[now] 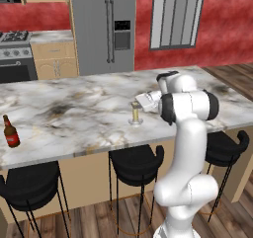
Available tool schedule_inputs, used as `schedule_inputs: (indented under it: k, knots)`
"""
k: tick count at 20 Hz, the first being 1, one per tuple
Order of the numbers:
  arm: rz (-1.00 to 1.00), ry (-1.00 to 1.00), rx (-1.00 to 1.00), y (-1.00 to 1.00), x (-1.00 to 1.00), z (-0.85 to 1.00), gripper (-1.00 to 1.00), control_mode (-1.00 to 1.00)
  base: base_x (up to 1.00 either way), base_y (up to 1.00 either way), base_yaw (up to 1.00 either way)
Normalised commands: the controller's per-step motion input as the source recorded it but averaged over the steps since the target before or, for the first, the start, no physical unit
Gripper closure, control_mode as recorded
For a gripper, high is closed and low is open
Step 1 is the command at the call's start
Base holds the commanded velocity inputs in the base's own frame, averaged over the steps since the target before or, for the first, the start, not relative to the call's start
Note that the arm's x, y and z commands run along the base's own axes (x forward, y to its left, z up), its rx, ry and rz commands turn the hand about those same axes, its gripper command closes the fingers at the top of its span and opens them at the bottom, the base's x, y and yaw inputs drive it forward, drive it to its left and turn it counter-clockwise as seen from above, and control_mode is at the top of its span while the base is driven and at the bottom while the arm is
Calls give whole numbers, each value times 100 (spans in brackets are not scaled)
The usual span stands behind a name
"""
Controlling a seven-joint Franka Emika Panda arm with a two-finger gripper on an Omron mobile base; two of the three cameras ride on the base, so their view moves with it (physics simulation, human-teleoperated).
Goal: Get the candle and the beer from the cabinet and move them to the dining counter.
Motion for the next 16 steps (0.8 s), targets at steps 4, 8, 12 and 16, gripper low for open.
schedule_inputs:
  k: [4,8,12,16]
  knots:
    - [0,0,0,0,38,-10,100,-100,0,0,0]
    - [2,0,0,2,37,-10,100,-100,0,0,0]
    - [3,0,0,4,33,-20,100,-100,0,0,0]
    - [5,0,0,8,19,-35,100,-100,0,0,0]
